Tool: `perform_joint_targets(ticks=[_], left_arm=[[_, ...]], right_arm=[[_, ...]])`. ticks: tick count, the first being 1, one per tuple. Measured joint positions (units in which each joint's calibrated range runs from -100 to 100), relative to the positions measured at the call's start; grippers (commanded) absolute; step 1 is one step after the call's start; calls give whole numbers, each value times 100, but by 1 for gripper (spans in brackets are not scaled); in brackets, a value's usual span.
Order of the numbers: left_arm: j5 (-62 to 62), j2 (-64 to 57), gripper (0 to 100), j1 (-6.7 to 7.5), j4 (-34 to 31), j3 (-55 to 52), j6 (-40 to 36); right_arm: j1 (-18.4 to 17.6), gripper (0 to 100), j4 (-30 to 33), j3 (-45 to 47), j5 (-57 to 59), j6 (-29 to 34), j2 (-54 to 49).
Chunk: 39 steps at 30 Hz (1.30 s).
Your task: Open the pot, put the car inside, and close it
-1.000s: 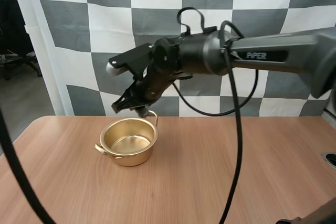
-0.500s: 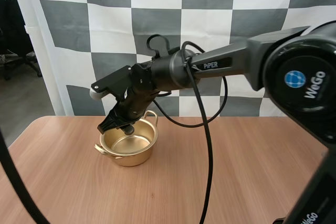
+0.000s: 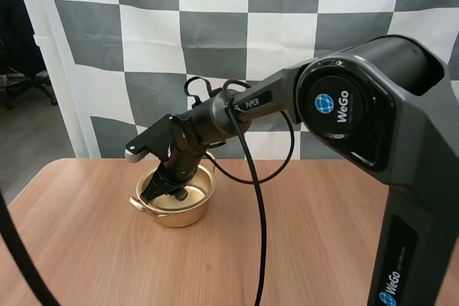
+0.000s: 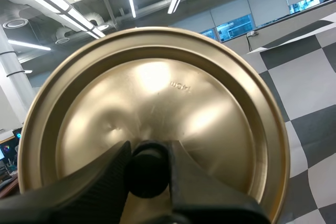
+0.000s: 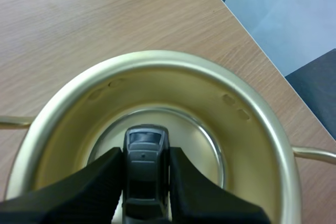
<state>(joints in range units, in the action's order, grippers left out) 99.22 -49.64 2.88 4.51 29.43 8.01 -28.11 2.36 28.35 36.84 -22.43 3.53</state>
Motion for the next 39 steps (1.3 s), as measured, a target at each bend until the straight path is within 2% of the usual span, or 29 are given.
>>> perform_joint_targets(ticks=[4, 6, 19, 31, 39], left_arm=[[78, -66, 0, 0, -10, 19, -15], [78, -81, 0, 0, -10, 125, -15], [78, -81, 0, 0, -104, 345, -15], [78, -58, 0, 0, -104, 345, -49], [78, -58, 0, 0, -104, 345, -83]], right_arm=[[0, 0, 128, -13, -99, 0, 103], [83, 0, 153, -373, 52, 37, 402], [339, 0, 226, -389, 96, 45, 805], [332, 0, 0, -389, 37, 45, 820], [165, 0, 11, -389, -4, 45, 884]])
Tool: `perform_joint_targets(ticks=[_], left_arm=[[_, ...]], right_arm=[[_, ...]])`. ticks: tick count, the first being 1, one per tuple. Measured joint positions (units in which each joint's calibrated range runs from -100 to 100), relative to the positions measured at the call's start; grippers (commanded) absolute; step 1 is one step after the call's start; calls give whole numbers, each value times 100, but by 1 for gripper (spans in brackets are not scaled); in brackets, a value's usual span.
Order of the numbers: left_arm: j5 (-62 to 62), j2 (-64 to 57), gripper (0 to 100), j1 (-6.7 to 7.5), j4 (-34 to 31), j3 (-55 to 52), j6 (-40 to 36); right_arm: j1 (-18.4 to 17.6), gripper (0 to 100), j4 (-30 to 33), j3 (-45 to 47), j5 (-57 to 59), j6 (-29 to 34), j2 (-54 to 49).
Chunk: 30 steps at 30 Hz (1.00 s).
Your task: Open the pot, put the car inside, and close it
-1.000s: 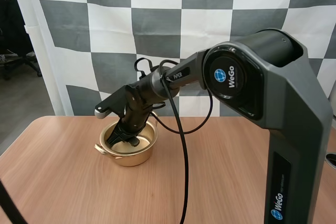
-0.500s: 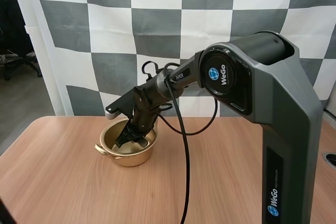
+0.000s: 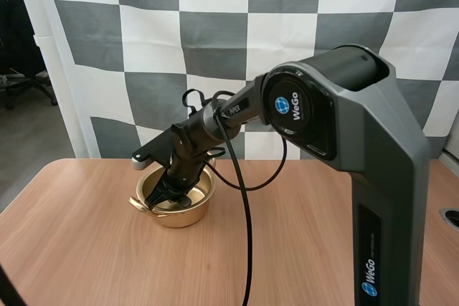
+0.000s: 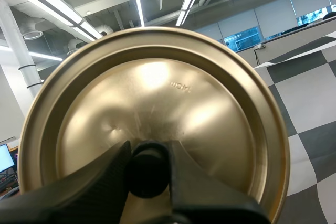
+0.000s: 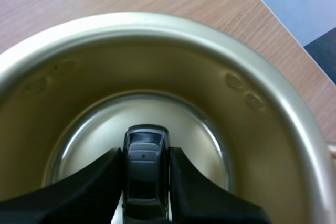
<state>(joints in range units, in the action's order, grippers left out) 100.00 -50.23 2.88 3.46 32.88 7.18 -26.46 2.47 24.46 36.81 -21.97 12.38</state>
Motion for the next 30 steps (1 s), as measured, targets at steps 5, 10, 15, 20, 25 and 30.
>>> perform_joint_targets(ticks=[5, 10, 15, 20, 25, 30], left_arm=[[0, 0, 0, 0, -13, 0, 0], [0, 0, 0, 0, -24, 0, 0], [0, 0, 0, 0, -24, 0, 0], [0, 0, 0, 0, -24, 0, 0], [0, 0, 0, 0, -24, 0, 0], [0, 0, 0, 0, -24, 0, -28]], right_arm=[[28, 0, 107, 0, 0, 0, 0], [28, 0, 107, 0, -21, 0, 0], [28, 20, 93, 0, -2, 0, 0], [28, 67, 93, 0, 14, 0, 0], [28, 89, 93, 0, 14, 0, 0], [28, 88, 93, 0, 114, 0, -243]])
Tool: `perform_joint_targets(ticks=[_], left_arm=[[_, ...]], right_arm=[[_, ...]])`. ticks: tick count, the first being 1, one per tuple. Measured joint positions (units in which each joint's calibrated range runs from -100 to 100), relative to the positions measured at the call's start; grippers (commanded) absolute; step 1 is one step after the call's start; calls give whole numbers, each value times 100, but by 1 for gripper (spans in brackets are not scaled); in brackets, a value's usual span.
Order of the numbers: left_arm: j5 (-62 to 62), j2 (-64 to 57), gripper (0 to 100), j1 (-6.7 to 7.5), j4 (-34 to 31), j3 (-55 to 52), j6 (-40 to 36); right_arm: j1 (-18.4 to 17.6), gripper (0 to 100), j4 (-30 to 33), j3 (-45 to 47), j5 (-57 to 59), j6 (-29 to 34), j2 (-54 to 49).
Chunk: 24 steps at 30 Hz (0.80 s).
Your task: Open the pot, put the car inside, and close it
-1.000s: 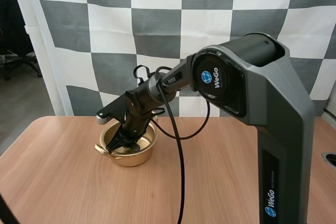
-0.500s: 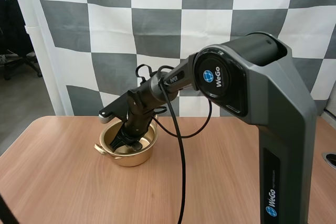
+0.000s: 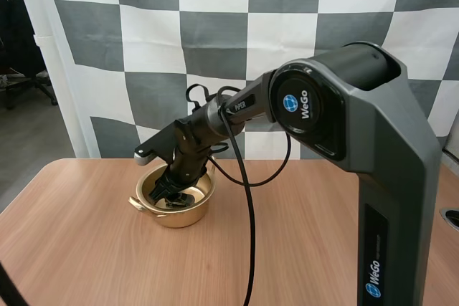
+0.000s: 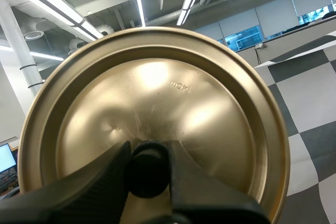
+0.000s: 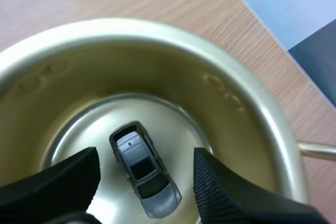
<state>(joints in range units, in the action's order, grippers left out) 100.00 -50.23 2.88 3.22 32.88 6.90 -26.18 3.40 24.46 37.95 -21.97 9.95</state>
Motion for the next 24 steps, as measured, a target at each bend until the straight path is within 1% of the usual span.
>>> perform_joint_targets(ticks=[3, 8, 12, 15, 17, 18, 19, 20, 23, 24], left_arm=[[0, 13, 0, 0, 0, 0, -22], [0, 126, 0, 0, 0, -12, -45], [-7, 293, 0, 0, 0, -12, -45], [-7, 306, 0, 0, 0, -12, -45], [-7, 326, 0, 0, 0, -12, -45], [-7, 343, 0, 0, 0, -12, -45], [0, 392, 0, 0, 0, -12, -45], [-6, 614, 0, 0, 0, -12, -45], [-6, 1183, 0, 0, 0, -12, -31], [-6, 1366, 0, 0, 0, -12, -12]], right_arm=[[0, 88, 0, 0, 310, 0, -300], [8, 88, 0, 0, 948, 66, -1103], [128, 88, -10, 0, 1351, 112, -1879], [161, 87, -10, 0, 1394, 112, -1957], [181, 83, -10, 0, 1394, 112, -2036], [196, 69, -10, 0, 1416, 112, -2166], [248, 35, -10, 0, 1416, 112, -2412], [493, 0, -10, 0, 1617, 112, -3284], [723, 0, 26, 0, 1769, 112, -3783], [1036, 0, 36, 0, 1794, 107, -4341]])
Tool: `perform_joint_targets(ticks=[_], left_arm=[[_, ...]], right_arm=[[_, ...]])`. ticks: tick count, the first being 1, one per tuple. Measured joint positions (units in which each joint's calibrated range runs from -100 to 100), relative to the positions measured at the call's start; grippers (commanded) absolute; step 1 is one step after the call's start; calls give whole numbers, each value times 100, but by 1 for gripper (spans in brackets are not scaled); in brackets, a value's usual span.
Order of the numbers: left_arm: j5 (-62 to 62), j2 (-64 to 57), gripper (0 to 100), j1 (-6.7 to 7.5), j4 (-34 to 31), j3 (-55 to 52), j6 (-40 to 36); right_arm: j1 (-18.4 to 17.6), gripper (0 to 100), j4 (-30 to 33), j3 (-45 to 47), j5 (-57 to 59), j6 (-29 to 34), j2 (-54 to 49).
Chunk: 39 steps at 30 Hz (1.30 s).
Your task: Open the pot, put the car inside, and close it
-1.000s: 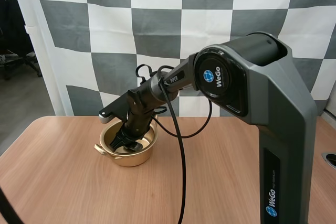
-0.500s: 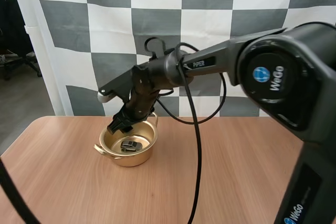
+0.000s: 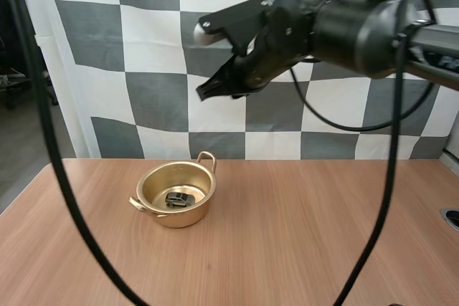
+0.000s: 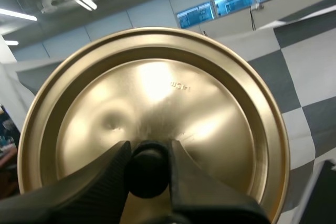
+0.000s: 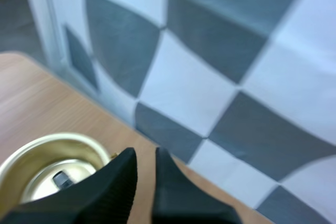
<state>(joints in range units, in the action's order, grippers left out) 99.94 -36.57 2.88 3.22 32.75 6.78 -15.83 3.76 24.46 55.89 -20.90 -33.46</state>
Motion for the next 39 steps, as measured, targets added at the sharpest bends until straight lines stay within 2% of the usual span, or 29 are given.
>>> perform_joint_targets(ticks=[3, 7, 15, 16, 18, 22, 27, 29, 34, 35, 36, 39], left_arm=[[0, 474, 0, 0, 0, -103, 176], [0, 939, 0, 0, 0, -653, 302], [0, 1233, 0, 0, 0, -1266, 355], [-8, 1342, 0, 0, 59, -2403, 459], [-42, 1376, 0, 0, 345, -3084, 692], [-743, 1435, 0, 0, 615, -3833, 956], [-1606, 1723, 0, 0, 646, -4842, 1027], [-1690, 1849, 0, 0, 646, -5265, 1027], [-1730, 1901, 0, 0, 646, -5434, 1048], [-1834, 1918, 0, 0, 646, -5771, 1048], [-2041, 2044, 0, 0, 635, -6557, 1048], [-2125, 2211, 0, 0, 635, -6803, 1048]], right_arm=[[391, 0, 59, 0, 210, 0, -637], [570, 0, 211, 0, 745, 0, -1391], [570, 0, 361, 0, 1123, 0, -1897], [570, 0, 482, 0, 1286, 0, -2122], [570, 0, 639, 0, 1384, 0, -2216], [570, 0, 639, 0, 1384, 0, -2230], [570, 0, 639, 0, 1333, 0, -2230], [570, 0, 639, 0, 1333, 0, -2230], [570, 0, 639, 0, 1333, 0, -2230], [570, 0, 639, 0, 1333, 0, -2230], [570, 0, 639, 0, 1333, 0, -2230], [570, 0, 639, 0, 1333, 0, -2230]])
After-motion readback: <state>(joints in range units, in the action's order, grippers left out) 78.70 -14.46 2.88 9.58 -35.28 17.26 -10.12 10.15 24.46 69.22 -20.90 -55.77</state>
